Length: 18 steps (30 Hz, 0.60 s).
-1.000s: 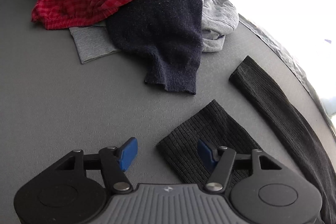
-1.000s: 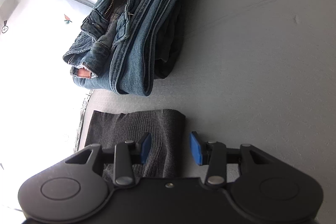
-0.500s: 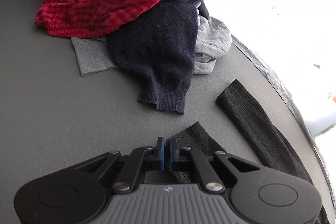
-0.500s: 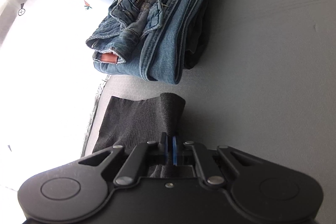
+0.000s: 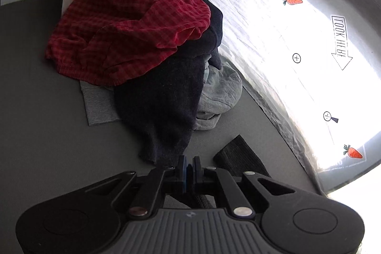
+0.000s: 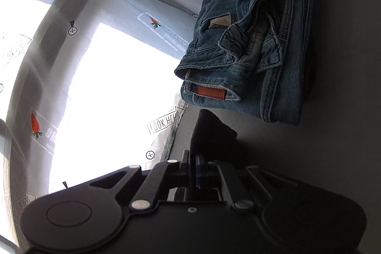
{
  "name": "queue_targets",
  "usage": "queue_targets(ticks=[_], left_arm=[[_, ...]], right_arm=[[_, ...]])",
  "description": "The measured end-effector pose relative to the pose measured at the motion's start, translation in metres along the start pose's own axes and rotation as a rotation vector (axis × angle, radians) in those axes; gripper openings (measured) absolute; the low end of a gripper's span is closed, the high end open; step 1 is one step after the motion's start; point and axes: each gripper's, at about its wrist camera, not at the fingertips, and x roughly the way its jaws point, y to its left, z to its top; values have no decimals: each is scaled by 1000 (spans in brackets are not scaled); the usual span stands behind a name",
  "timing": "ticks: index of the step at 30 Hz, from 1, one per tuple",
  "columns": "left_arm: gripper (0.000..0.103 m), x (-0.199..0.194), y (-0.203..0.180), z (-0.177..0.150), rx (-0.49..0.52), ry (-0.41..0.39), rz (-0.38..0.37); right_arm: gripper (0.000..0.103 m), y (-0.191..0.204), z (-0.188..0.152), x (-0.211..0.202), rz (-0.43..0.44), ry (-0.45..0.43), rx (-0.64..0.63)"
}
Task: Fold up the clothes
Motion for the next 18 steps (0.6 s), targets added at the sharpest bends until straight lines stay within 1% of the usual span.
queue_targets(ticks=[2,5,7,9,12,14,16,18], left_arm=[[4,9,-5,-2,21,5,2],[4,27,-25,-1,73,4,18],[4,44,-38,4,69,12,18],[4,65,-52,11,43,23,17],[4,100,-79,25,40,26,4],[4,124,-99,32,59,25,-5],[4,153,-123,37,96,30,-4],[5,187,-148,33,174,57,14]], right_arm=[[4,6,3,7,-32,14,-28],[4,21,5,29,-88,39,-97],[4,30,7,49,-105,57,-115],[4,42,10,71,-115,70,-130],[4,65,13,112,-138,82,-180],[4,80,14,144,-159,87,-230],[4,93,12,177,-185,93,-286],[5,99,7,213,-223,125,-325]])
